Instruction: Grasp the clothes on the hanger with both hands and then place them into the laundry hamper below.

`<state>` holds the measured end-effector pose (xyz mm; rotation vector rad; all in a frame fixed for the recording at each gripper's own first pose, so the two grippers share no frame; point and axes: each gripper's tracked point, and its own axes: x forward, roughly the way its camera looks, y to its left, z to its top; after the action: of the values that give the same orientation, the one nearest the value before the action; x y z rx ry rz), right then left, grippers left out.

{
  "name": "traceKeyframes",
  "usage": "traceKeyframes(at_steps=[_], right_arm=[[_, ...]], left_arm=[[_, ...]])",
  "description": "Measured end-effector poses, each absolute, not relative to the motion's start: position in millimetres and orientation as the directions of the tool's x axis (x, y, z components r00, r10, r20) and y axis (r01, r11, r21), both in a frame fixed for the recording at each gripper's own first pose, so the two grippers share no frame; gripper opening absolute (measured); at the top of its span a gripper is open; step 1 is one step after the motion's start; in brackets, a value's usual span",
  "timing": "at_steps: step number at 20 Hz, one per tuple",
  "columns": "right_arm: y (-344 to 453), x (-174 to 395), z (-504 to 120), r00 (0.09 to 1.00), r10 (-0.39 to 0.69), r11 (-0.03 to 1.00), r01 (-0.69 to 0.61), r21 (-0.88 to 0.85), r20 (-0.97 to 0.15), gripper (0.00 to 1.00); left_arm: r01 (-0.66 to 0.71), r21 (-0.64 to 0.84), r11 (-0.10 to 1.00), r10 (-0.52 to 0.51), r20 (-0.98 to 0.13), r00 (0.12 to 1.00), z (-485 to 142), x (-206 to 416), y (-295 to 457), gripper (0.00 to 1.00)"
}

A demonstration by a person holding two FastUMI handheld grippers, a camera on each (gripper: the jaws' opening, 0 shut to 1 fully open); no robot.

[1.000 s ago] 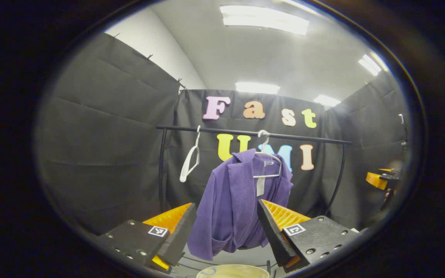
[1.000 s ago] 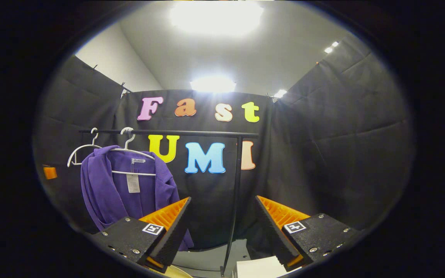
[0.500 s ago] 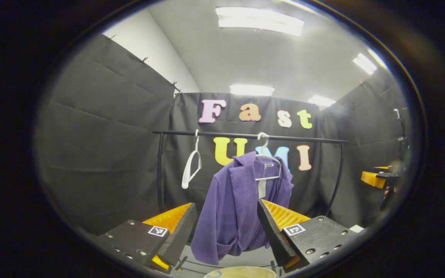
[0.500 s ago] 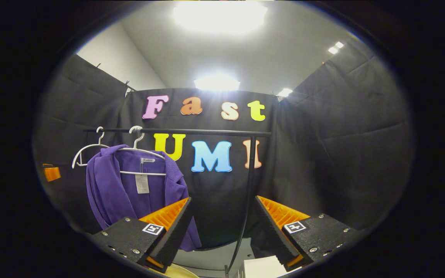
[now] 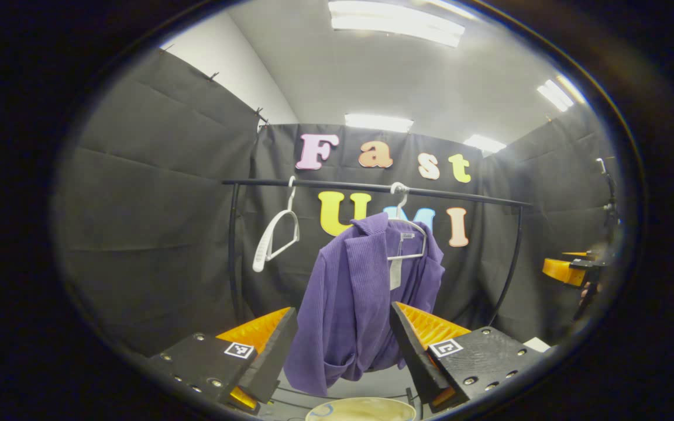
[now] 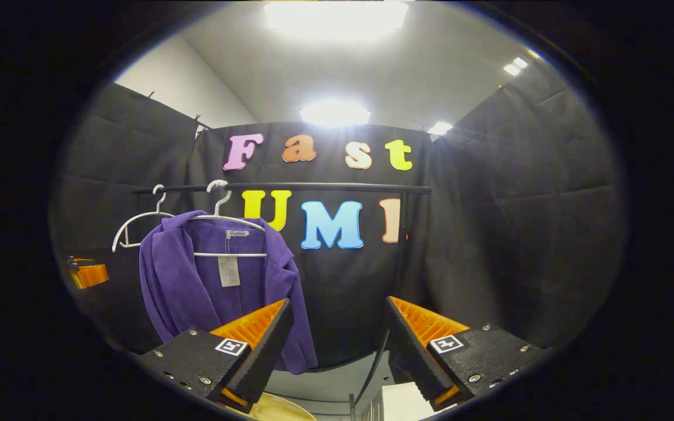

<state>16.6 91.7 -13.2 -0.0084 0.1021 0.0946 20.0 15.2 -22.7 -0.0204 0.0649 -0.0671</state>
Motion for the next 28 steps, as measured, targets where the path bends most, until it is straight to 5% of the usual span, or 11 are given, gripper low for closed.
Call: traceKeyframes(at_steps=[15, 28], right_arm=[[219, 183, -35, 0.914, 0.379, 0.925, -0.370, 0.089, -0.142, 0.97], [247, 269, -100, 0.871, 0.435, 0.897, -0.400, 0.185, -0.228, 0.96]], left_arm=[[-0.117, -0.045, 0.992, 0.109, -0.164, 0.981, -38, 111, -3, 0.92], [-0.343, -0.045, 0.938, 0.329, -0.189, 0.925, -53, 150, -7, 0.92]])
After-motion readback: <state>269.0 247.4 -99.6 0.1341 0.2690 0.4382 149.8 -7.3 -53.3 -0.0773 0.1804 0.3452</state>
